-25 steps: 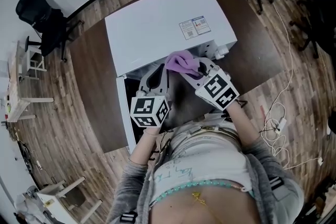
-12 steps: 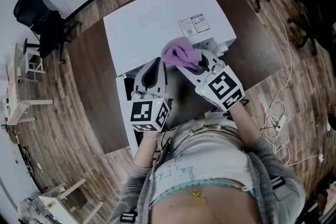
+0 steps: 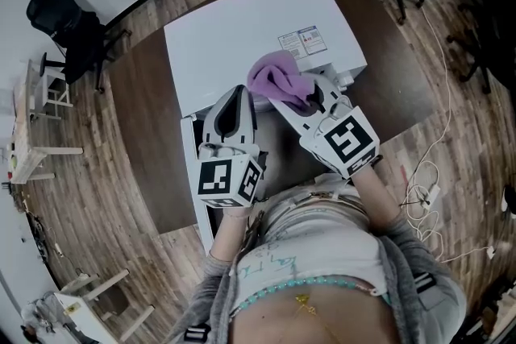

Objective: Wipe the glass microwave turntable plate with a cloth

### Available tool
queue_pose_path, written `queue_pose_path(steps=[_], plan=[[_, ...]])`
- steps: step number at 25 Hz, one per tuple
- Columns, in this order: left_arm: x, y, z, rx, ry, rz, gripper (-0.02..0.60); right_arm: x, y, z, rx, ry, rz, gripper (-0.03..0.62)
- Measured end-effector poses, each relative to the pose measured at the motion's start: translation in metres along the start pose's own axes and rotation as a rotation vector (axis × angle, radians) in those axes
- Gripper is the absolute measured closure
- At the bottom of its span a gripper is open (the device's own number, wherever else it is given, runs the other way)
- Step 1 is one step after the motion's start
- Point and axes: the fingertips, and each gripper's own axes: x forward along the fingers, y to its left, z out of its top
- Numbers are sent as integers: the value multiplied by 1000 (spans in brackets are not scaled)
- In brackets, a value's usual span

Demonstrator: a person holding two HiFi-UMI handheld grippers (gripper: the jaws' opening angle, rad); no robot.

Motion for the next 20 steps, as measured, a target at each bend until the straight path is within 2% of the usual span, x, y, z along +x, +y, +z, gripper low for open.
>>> queue_pose_path(steps=[6, 11, 20], plan=[[-1, 2, 5, 5, -14, 22, 571, 7, 4, 10, -2, -27, 36, 487], [-1, -2, 6, 38, -11, 26, 571, 8, 2, 13, -19, -29, 45, 487], [1, -4, 7, 41, -19, 31, 571, 8, 3, 15, -38, -32, 60, 487]])
